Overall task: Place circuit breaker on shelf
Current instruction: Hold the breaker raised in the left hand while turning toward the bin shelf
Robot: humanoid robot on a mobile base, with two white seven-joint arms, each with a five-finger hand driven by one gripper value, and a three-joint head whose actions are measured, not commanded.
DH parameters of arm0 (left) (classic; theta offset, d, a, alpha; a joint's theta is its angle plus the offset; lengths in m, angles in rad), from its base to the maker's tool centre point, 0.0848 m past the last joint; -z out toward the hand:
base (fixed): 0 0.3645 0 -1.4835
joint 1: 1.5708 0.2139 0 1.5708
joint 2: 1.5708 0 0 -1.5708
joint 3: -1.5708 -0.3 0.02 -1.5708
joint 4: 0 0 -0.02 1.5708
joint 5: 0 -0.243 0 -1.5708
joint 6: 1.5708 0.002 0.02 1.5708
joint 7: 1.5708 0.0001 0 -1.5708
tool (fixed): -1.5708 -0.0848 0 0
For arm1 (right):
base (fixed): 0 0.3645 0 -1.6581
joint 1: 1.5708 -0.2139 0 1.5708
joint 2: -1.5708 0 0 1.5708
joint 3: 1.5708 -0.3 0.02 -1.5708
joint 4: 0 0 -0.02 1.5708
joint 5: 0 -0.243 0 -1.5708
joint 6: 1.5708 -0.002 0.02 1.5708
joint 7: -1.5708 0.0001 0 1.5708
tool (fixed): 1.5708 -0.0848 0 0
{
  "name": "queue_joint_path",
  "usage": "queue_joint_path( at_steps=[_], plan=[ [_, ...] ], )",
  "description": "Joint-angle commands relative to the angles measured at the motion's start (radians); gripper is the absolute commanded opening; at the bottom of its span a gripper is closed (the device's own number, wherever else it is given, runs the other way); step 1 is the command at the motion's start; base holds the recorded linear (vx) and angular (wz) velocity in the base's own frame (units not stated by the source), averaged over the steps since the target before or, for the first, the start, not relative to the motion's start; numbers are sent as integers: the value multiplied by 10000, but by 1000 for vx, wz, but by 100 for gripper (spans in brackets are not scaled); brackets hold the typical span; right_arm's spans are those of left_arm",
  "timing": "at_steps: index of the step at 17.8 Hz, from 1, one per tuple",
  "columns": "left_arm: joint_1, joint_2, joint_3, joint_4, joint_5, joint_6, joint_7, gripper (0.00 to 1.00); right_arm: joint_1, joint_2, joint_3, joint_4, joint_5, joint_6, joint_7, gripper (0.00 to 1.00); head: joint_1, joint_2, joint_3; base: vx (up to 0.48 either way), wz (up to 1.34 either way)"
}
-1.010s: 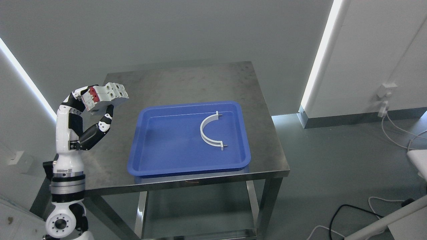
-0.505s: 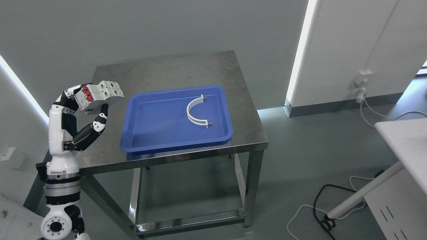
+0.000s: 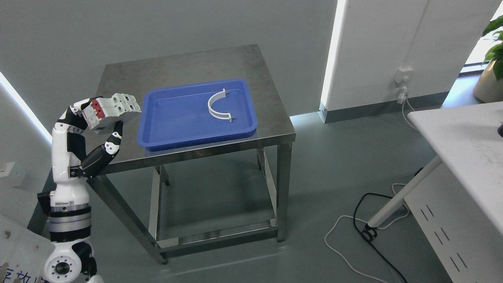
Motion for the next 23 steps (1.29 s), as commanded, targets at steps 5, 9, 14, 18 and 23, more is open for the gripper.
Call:
queue_joint_path(
  at_steps=[5,9,14,18,23],
  plan=[
    [3,171,373,-141,0,71,22,14,-5,-175,0,0,0,-7,-5,100,0,0,0,-302,28],
    [19,171,358,-141,0,71,37,14,-5,-175,0,0,0,-7,-5,100,0,0,0,-323,27],
    [19,171,373,-125,0,71,37,14,11,-175,0,0,0,-7,-5,100,0,0,0,-342,171],
    [4,171,373,-141,0,71,37,14,11,-175,0,0,0,-7,-5,100,0,0,0,-338,119],
    [-318,171,419,-156,0,-21,37,14,10,-175,0,0,0,-7,-5,100,0,0,0,-423,83]
  ],
)
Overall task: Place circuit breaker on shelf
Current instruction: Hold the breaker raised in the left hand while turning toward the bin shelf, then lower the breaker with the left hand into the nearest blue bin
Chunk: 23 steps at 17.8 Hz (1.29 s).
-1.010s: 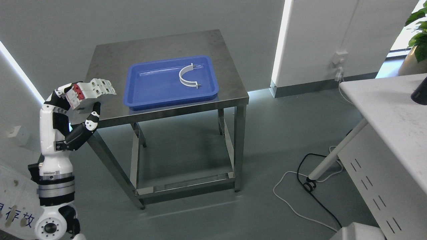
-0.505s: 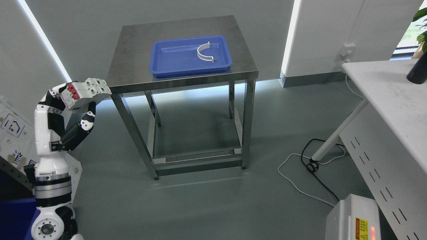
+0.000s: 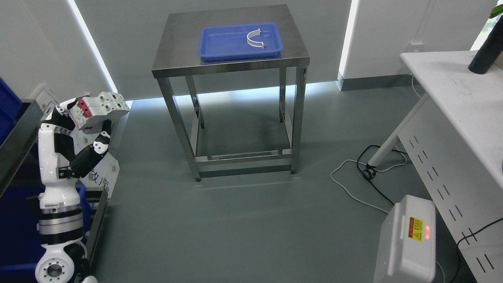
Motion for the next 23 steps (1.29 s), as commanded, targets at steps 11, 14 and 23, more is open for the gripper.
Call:
queue_joint_path(
  at_steps=[11,14,23],
  plan=[
    [-1726,175,-1041,-48,-305,360,-639,14,2,-175,0,-1,0,-7,-56,100,0,0,0,-284,842],
    [-2813,322,-2285,-48,-979,1555,-795,14,-14,-175,0,-1,0,-7,-56,100,0,0,0,-58,1283],
    [-3966,175,-3316,166,-2102,4224,-1145,16,-14,-175,0,-1,0,-7,-56,100,0,-1,0,86,983]
  ],
)
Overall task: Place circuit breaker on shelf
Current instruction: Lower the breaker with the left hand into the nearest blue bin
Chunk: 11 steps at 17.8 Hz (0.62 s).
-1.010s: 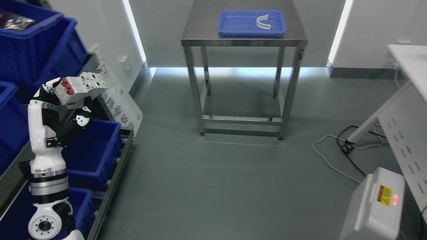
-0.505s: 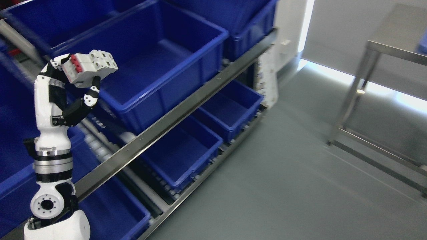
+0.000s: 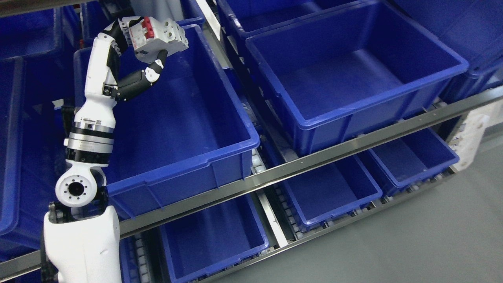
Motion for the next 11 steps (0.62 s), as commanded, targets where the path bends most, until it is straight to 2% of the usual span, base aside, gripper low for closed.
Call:
queue_joint_path(
  at_steps=[1,3,6,8,11],
  plan=[
    [-816,117,-1128,243,-319,1257,-798,16,-3,-175,0,0,0,-7,5,100,0,0,0,122,426],
    [-1184,277,-1281,778,-776,1842,-2453,16,12,-175,0,0,0,-7,5,100,0,0,0,96,293],
    [-1965,1106,-1419,1957,-1897,1874,-4097,16,-3,-175,0,0,0,-7,5,100,0,-1,0,78,208],
    [-2426,1566,-1496,2816,-2189,1874,-4514,16,-3,-175,0,0,0,-7,5,100,0,-1,0,51,129],
    [-2963,2654,-2169,4242,-2390,1813,-5006,17,-3,-175,0,0,0,-7,5,100,0,-1,0,23,58]
  ],
)
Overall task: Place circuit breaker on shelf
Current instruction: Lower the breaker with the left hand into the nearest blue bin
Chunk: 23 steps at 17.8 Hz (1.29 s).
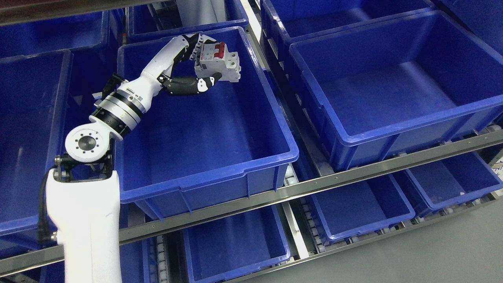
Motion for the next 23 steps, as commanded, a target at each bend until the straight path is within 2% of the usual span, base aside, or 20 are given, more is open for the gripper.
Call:
queue_joint_path(
  at_steps=[1,5,8,9,14,23],
  plan=[
    [-1334,1946,-1451,3460,-722,-70,-487,18,9,-175,0,-1,0,-66,11,100,0,0,0,-2,-20],
    [-2775,1810,-2419,6465,-997,-468,323,19,-6,-175,0,-1,0,-66,11,100,0,0,0,-11,-27],
    [-3514,1136,-2681,9102,-1394,-1004,1167,19,-6,-175,0,-1,0,-66,11,100,0,0,0,-3,-39],
    [-3515,1013,-2681,9582,-1624,-1234,1337,19,-6,-175,0,-1,0,-66,11,100,0,0,0,7,-50],
    [-3193,567,-2635,10078,-1765,-1390,2335,21,9,-175,0,-1,0,-66,11,100,0,0,0,2,28],
    [-3285,475,-2758,10385,-1765,-1344,2382,50,-6,-175,0,-1,0,-66,11,100,0,0,0,0,-12]
  ],
)
